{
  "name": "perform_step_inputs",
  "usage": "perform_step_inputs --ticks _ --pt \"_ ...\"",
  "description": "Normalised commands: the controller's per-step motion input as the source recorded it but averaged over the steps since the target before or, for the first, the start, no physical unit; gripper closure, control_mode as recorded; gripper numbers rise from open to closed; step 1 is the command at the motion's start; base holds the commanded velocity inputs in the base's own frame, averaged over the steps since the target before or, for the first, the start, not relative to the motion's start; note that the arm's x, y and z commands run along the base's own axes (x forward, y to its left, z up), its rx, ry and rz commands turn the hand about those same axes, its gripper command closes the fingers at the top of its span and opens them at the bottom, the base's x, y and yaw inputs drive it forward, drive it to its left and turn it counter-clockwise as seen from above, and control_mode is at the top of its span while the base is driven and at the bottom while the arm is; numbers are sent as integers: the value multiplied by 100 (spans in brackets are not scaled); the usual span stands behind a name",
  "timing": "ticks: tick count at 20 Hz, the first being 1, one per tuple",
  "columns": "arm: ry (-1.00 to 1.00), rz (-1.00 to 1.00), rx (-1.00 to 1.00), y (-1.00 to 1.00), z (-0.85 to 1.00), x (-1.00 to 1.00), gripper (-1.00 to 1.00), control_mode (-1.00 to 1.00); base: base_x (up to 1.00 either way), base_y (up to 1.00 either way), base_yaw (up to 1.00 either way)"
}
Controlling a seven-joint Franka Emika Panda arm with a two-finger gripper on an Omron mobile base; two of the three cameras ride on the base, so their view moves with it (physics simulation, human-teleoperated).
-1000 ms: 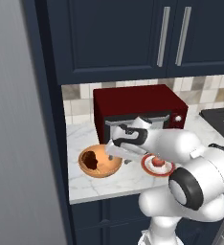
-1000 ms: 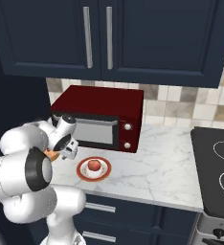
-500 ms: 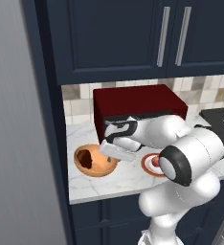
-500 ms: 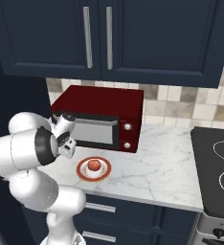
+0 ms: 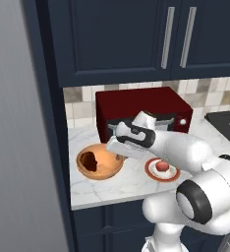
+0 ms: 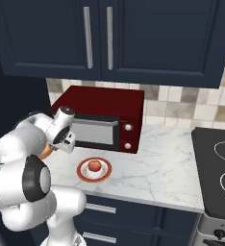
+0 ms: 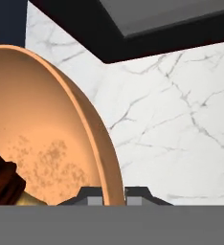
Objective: Remove the peach from the bowl and place it on the small plate. Then place the bowl with only the steak in the microwave, close the door, and press the start button to microwave the steak.
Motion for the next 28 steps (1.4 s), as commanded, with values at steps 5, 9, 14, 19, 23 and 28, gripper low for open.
perform_step_inputs --ticks 5,9,14,19,23,28 --pt "-14 0 0 -32 81 -41 100 -100 0 0 0" --pt "-12 0 5 -35 83 -59 100 -100 0 0 0" --pt "-6 0 8 -59 57 -37 100 -100 0 0 0" --pt "-5 -2 6 -67 53 -16 100 -100 0 0 0" --pt "0 -8 4 -48 46 -9 100 -100 0 0 0" --pt "0 -8 6 -52 16 -17 100 -100 0 0 0"
